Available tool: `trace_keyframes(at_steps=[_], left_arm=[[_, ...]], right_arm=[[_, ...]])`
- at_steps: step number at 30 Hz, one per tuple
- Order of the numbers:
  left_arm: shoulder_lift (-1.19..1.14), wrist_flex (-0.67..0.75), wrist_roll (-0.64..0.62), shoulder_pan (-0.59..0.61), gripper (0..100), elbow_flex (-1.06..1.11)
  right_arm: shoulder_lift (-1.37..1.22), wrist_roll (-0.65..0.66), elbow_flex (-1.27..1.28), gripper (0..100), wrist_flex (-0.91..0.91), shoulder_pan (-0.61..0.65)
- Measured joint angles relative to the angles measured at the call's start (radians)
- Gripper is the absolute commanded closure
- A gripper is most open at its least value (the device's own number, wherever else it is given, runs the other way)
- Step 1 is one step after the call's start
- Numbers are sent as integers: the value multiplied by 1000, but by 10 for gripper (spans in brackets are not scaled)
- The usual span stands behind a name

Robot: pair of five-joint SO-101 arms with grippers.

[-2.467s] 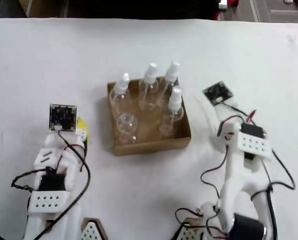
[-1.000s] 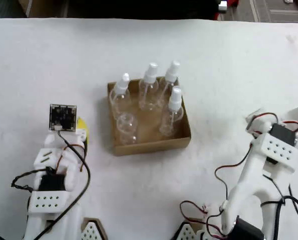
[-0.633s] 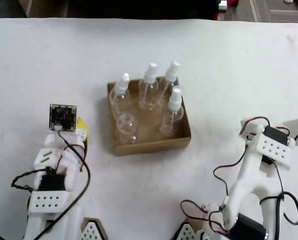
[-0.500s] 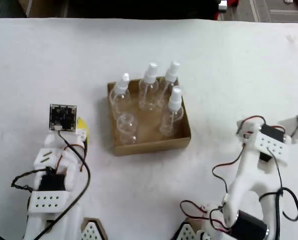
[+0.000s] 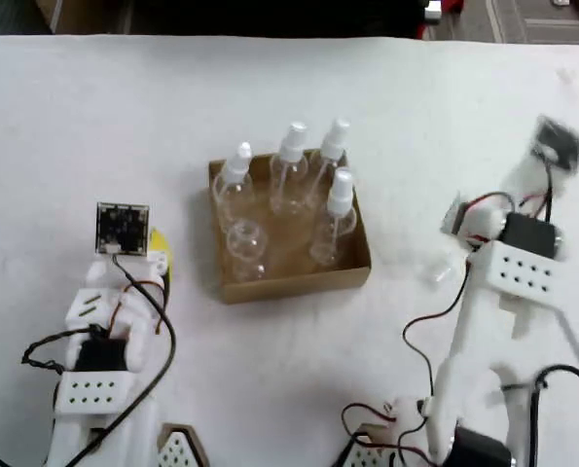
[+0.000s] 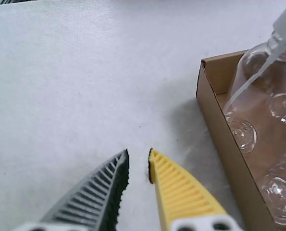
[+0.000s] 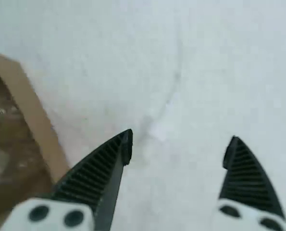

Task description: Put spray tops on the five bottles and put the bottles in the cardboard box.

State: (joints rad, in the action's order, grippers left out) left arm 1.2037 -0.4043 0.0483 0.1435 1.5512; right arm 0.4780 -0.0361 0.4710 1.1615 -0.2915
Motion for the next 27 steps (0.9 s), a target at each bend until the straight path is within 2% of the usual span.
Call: trace_keyframes(at_steps=[3, 6, 12, 15, 17, 20, 27], left_arm=[[0, 0, 0, 0, 928, 0], [0, 0, 0, 0, 928, 0], [0, 0, 0, 0, 928, 0], [0, 0, 0, 0, 927, 0], [0, 0, 0, 0, 927, 0], [0, 0, 0, 0, 927, 0], [0, 0, 0, 9, 927, 0]], right_arm=[[28, 477, -55, 890, -11, -68], [31, 947, -58, 873, -44, -109], [25, 1389, 18, 724, -95, -133], [12, 1648, 86, 705, -98, -130], [-11, 1784, 109, 710, -98, -126], [-61, 1916, 112, 710, -84, -98], [-276, 1979, 72, 708, -64, 11]])
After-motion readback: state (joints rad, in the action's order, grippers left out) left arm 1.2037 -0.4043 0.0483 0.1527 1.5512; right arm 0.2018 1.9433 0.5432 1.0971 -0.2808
